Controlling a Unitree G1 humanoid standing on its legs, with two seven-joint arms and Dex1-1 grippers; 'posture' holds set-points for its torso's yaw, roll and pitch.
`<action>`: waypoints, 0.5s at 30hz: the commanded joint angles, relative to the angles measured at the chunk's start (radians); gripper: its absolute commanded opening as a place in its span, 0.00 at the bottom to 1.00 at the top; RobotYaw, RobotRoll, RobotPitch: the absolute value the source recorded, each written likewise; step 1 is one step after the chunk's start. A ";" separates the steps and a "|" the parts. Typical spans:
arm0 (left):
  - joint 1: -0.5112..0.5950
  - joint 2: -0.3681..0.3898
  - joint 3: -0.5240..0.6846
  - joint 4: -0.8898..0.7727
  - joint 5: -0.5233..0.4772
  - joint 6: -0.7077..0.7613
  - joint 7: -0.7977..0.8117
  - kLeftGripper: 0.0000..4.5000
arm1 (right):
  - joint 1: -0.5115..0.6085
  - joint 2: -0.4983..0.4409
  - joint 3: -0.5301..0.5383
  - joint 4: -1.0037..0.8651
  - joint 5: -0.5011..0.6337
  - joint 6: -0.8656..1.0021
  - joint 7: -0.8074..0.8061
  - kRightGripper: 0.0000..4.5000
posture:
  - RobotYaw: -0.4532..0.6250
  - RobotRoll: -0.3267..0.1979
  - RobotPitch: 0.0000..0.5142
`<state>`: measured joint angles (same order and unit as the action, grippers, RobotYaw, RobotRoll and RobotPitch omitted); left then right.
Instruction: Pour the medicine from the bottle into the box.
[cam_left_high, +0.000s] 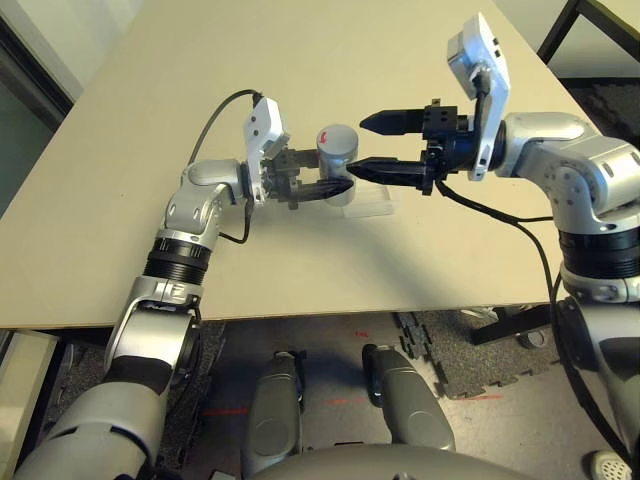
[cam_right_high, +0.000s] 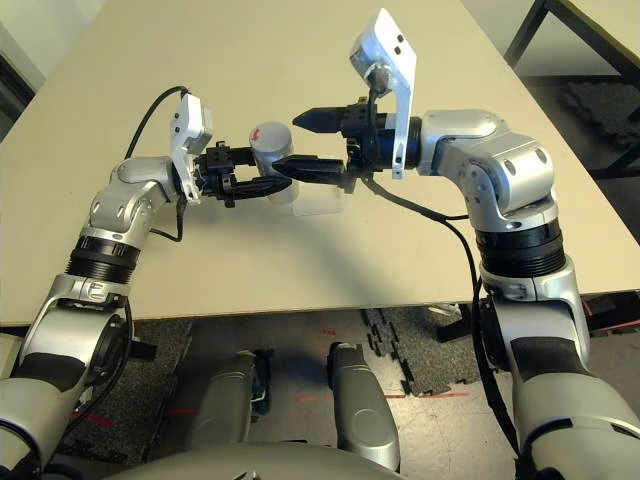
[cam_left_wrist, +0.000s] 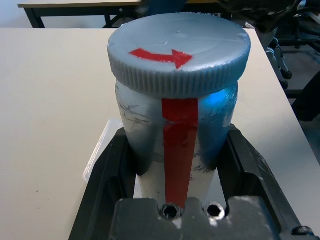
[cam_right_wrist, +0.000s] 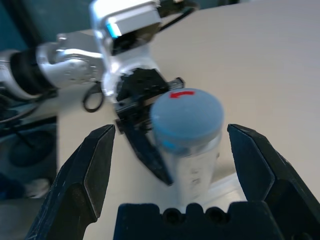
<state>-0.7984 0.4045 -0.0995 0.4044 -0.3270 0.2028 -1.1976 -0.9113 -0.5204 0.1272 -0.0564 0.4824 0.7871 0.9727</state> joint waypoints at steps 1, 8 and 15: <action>-0.004 -0.007 -0.011 -0.010 0.009 -0.006 -0.010 0.54 | -0.037 0.023 0.040 0.045 -0.053 -0.050 -0.015 1.00 | 0.31 0.62 0.31; 0.003 -0.006 -0.010 -0.023 0.009 0.000 -0.009 0.54 | -0.060 0.071 0.072 0.086 -0.092 -0.088 -0.005 1.00 | 0.32 0.62 0.31; 0.008 -0.008 -0.011 -0.031 0.009 0.004 -0.006 0.54 | -0.057 0.096 0.066 0.077 -0.086 -0.072 0.001 0.79 | 0.32 0.62 0.31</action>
<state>-0.7989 0.3969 -0.1006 0.3969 -0.3257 0.2031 -1.1981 -0.9610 -0.4286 0.1864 0.0308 0.3914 0.7076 0.9666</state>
